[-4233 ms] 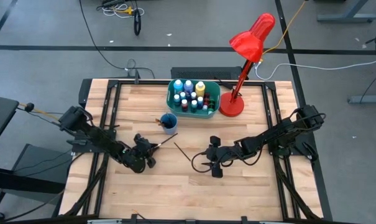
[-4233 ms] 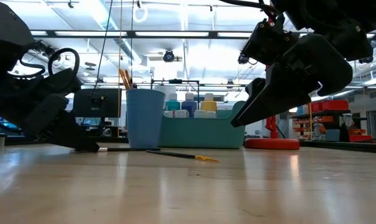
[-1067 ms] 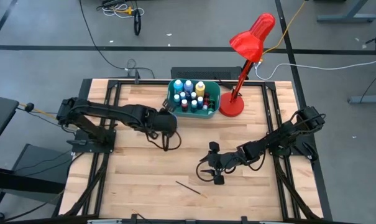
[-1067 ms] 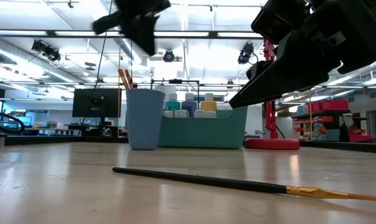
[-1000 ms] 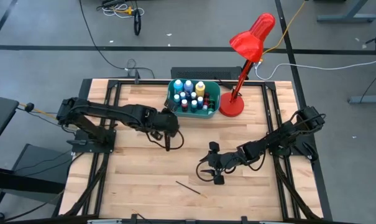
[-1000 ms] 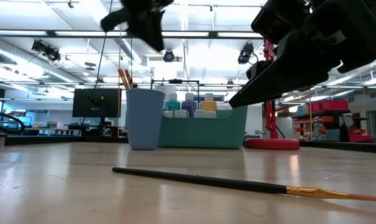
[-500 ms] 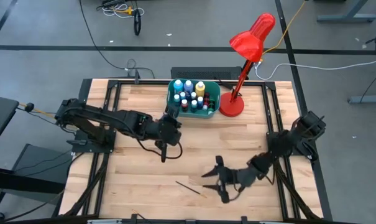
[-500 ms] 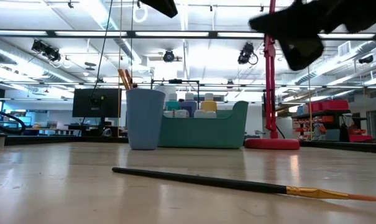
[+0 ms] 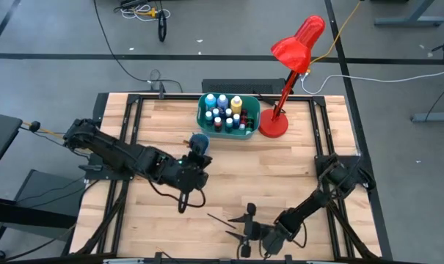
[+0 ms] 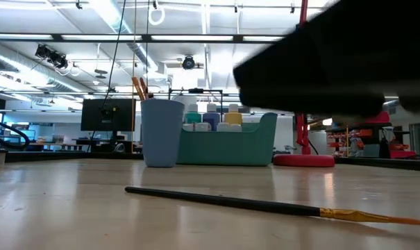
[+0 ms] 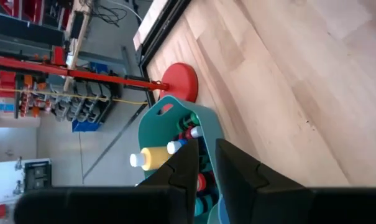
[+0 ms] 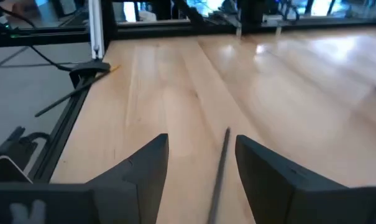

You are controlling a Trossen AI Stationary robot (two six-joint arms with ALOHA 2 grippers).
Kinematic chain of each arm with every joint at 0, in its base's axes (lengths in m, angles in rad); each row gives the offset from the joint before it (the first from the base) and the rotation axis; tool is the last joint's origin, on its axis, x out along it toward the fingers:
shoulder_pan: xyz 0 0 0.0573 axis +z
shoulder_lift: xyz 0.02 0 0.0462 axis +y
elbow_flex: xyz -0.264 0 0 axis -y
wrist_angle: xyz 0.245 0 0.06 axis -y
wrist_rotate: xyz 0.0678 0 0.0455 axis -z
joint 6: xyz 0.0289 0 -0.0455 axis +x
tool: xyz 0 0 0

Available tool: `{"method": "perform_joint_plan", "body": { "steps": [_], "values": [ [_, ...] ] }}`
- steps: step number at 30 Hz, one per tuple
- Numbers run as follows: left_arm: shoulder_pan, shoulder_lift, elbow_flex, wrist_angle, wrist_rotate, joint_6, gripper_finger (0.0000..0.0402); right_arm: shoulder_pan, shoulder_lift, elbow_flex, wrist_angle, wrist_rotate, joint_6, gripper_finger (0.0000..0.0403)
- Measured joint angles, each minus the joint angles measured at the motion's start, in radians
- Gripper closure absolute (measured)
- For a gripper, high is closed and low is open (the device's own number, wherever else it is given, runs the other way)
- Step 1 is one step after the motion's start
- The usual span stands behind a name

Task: Pick & Place Paint Supplies
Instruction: Put the gold paint brush into the blue cup

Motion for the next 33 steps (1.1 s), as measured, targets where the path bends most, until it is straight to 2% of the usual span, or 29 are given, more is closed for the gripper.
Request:
{"method": "perform_joint_plan", "body": {
  "steps": [7, 11, 17, 20, 23, 27, 29, 33],
  "values": [
    [-0.060, 0.000, 0.000, 0.008, -0.018, -0.101, 0.0335, 0.015, 0.115, 0.014, -0.016, 0.047, 0.217, 0.0213],
    [-0.090, 0.000, 0.000, 0.025, -0.025, -0.135, 0.0335, 0.023, 0.160, 0.021, -0.013, 0.099, 0.209, 0.0213],
    [-0.112, 0.000, 0.000, 0.031, -0.027, -0.109, 0.0335, 0.019, 0.177, 0.020, -0.043, 0.111, 0.196, 0.0221],
    [-0.115, 0.000, 0.000, 0.031, -0.027, -0.104, 0.0335, 0.001, 0.173, 0.021, -0.074, 0.038, 0.190, 0.0252],
    [-0.115, 0.000, 0.000, 0.033, -0.026, -0.097, 0.0335, -0.020, 0.169, 0.023, -0.102, -0.047, 0.174, 0.0303],
    [-0.115, 0.000, 0.000, 0.047, -0.026, -0.093, 0.0335, -0.032, 0.167, 0.021, -0.116, -0.037, 0.186, 0.0378],
    [-0.115, 0.000, 0.000, 0.066, -0.026, -0.090, 0.0335, -0.040, 0.157, 0.021, -0.131, -0.045, 0.218, 0.0392],
    [-0.120, 0.000, 0.000, 0.089, -0.023, -0.089, 0.0335, -0.048, 0.126, 0.015, -0.151, -0.071, 0.203, 0.0387]
  ]
}}
